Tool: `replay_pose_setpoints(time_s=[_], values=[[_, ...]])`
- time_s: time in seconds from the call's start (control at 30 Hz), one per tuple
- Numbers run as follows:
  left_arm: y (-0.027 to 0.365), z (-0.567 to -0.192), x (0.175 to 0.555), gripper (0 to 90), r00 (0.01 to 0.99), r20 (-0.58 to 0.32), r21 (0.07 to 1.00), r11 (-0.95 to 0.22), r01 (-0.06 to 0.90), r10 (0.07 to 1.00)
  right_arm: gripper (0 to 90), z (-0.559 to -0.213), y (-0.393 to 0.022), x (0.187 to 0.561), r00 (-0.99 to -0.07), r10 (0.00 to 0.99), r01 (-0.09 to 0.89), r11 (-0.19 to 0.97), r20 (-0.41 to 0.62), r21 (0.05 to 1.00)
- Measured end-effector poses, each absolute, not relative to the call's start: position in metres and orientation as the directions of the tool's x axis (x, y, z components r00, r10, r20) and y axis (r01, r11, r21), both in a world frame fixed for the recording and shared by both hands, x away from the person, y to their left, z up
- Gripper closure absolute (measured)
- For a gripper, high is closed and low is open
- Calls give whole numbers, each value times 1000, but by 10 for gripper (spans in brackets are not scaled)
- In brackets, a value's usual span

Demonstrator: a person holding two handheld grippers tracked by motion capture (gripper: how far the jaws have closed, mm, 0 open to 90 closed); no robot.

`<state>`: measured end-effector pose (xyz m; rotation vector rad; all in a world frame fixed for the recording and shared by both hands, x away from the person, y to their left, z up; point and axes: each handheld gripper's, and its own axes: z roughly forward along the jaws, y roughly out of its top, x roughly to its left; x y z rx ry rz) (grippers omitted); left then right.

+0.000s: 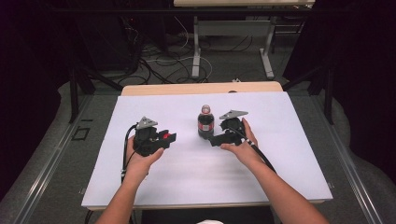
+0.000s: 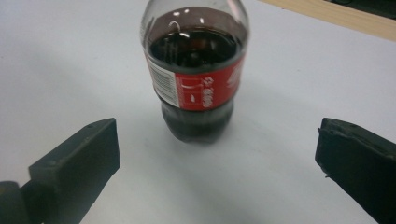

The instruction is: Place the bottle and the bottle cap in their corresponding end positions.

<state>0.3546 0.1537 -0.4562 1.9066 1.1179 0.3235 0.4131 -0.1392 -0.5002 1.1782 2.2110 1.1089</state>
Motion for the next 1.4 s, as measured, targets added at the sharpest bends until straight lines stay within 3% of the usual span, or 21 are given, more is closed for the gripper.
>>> replay_pose_setpoints(time_s=[0.8, 1.4], values=[[147, -462, 354, 609, 568, -180, 788, -228, 572, 803, 0, -501, -206, 354, -503, 864, 536, 296, 18, 790], [105, -487, 352, 609, 626, -151, 774, -303, 557, 765, 0, -527, -250, 334, -418, 907, 574, 215, 57, 790]])
